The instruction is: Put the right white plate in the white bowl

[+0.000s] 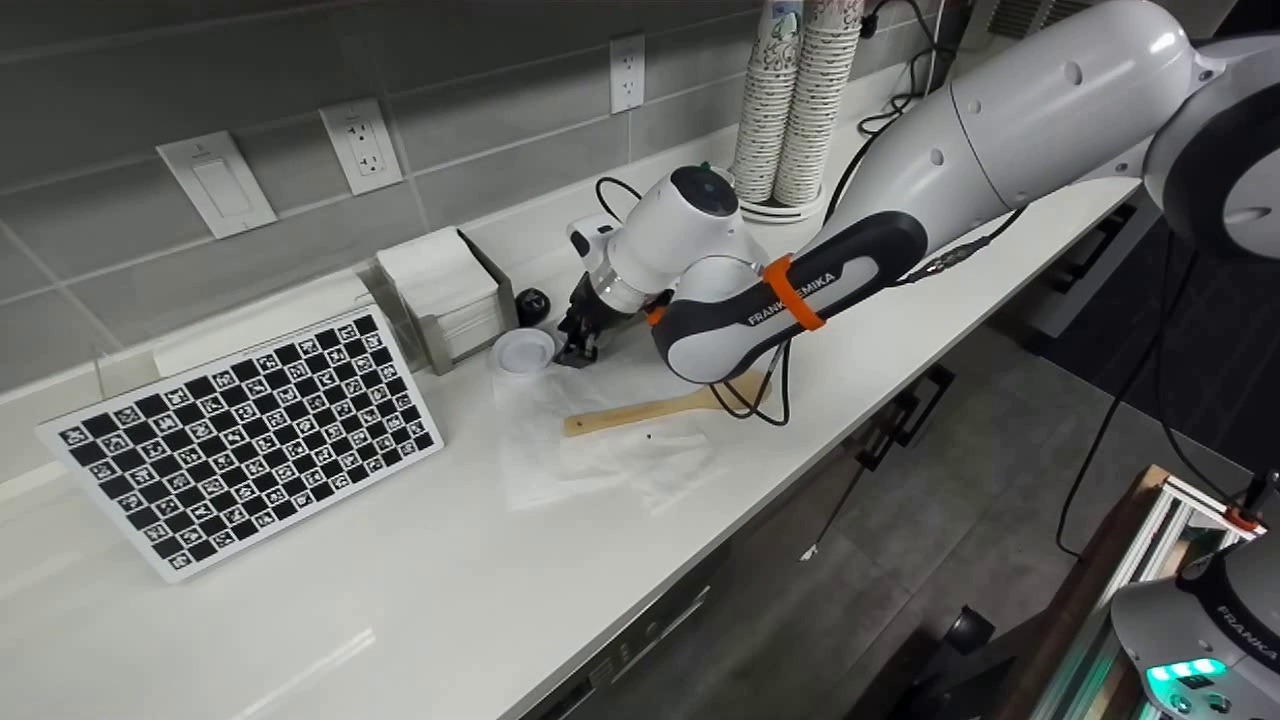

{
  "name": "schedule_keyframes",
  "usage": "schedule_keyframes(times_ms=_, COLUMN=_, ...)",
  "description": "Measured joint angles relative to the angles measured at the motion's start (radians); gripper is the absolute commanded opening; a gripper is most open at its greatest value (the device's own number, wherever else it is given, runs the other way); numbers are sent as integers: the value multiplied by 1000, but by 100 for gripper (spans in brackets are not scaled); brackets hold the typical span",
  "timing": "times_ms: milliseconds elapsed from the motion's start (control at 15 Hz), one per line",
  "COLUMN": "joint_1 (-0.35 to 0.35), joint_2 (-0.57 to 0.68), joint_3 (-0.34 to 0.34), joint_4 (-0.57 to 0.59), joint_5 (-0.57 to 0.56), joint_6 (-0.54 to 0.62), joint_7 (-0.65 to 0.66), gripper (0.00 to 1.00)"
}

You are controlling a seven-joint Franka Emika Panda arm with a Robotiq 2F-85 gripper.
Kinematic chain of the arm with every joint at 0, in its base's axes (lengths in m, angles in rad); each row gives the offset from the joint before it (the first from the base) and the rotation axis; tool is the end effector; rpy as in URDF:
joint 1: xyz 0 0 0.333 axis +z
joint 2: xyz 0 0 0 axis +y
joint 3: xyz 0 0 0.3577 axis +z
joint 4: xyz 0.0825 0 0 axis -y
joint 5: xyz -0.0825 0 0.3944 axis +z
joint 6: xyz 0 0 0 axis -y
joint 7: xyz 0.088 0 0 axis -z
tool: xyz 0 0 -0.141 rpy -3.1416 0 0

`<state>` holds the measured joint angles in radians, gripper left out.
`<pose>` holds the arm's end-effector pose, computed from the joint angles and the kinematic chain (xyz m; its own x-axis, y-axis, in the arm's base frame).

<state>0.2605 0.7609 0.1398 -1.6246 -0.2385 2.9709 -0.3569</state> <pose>0.7280 0.3012 0.2404 0.4730 0.7268 0.4981 0.7186 -0.6453 0.2592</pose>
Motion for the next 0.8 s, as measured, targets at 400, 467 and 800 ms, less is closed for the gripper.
schedule_keyframes(times_ms=400, joint_1=42, joint_2=-3, joint_3=-71, joint_4=12, joint_5=-2, joint_6=-9, joint_7=40, gripper=24)
schedule_keyframes(times_ms=467, joint_1=48, joint_2=-3, joint_3=-83, joint_4=12, joint_5=-2, joint_6=-15, joint_7=47, gripper=24)
schedule_keyframes(times_ms=800, joint_1=68, joint_2=-3, joint_3=-121, joint_4=12, joint_5=-3, joint_6=-52, joint_7=84, gripper=0)
